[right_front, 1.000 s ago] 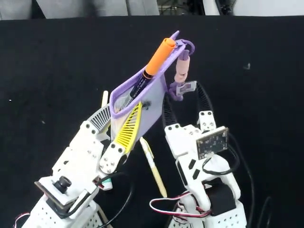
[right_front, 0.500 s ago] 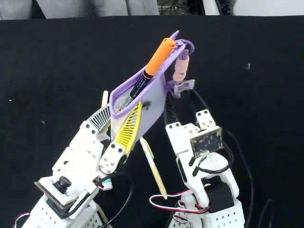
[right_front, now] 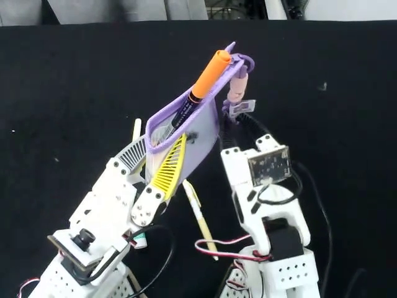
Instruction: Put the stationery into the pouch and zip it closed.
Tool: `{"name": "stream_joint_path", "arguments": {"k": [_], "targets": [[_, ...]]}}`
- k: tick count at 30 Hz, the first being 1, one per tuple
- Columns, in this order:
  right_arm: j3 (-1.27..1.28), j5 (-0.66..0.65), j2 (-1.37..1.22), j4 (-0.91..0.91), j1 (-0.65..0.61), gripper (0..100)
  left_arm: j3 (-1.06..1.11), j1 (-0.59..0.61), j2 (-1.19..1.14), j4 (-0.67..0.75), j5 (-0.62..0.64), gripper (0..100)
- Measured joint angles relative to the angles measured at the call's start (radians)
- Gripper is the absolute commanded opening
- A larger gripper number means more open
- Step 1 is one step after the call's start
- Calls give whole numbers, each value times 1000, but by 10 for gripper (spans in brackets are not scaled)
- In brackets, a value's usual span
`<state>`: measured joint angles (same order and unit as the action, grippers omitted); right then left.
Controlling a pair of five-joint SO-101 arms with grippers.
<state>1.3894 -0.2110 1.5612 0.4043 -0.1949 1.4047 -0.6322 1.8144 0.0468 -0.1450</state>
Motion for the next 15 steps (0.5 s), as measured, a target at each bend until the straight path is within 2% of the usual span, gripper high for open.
{"name": "stream_joint_path", "arguments": {"k": [8,15], "targets": [[-61,0,-35,0,17,11,0,0,2,0,0,29],[-362,0,-41,80,21,11,0,0,2,0,0,30]]}}
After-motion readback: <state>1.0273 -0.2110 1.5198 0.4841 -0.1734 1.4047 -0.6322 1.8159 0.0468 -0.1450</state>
